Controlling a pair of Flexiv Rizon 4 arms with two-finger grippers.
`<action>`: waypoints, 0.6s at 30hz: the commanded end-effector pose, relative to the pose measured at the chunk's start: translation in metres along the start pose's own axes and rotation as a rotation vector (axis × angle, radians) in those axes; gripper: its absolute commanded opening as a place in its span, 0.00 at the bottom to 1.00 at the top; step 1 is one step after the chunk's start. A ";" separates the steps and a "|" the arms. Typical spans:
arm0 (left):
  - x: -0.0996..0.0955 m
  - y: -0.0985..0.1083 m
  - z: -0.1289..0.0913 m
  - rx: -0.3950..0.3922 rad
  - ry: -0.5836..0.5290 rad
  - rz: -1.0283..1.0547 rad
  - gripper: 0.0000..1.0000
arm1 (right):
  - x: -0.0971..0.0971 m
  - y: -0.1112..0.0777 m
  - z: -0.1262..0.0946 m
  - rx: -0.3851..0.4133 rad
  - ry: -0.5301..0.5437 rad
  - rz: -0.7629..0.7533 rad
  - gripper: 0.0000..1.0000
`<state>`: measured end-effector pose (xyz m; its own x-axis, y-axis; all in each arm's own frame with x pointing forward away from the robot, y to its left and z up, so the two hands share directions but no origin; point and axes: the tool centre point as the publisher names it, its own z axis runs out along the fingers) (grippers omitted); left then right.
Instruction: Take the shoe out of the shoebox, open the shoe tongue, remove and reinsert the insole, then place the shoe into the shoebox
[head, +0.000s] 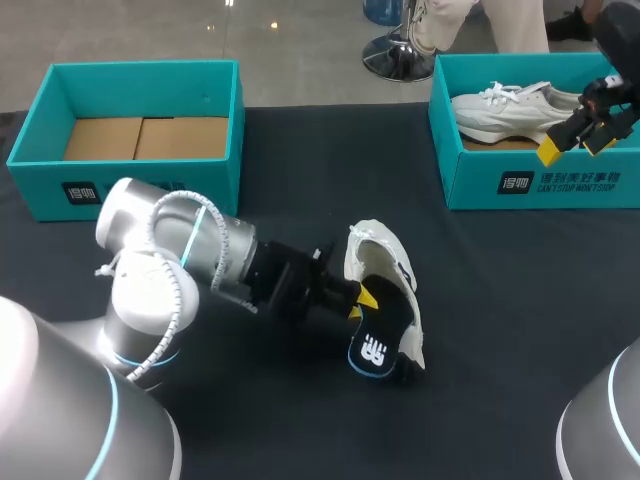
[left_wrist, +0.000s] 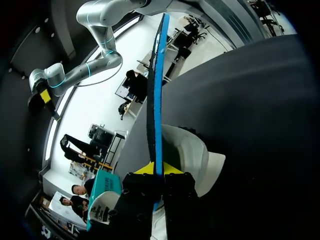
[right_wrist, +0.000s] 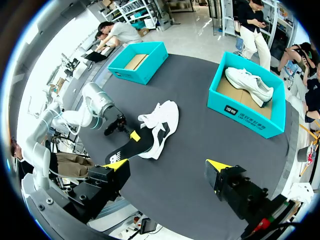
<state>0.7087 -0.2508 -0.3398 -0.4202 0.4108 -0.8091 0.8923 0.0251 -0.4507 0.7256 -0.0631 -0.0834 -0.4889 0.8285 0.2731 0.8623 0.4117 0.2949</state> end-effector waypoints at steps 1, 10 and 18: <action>-0.002 0.006 0.007 -0.007 0.000 0.001 0.00 | 0.000 0.003 0.000 0.007 0.001 0.001 1.00; -0.008 0.009 0.007 -0.031 0.014 0.015 0.00 | 0.000 0.003 0.000 0.007 0.001 0.001 1.00; -0.010 0.002 0.007 -0.015 0.016 0.022 0.24 | 0.000 0.003 0.000 0.007 0.001 0.001 1.00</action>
<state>0.7142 -0.2615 -0.3378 -0.4008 0.4231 -0.8126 0.9030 0.0326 -0.4285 0.7256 -0.0630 -0.0834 -0.4889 0.8285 0.2730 0.8623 0.4117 0.2948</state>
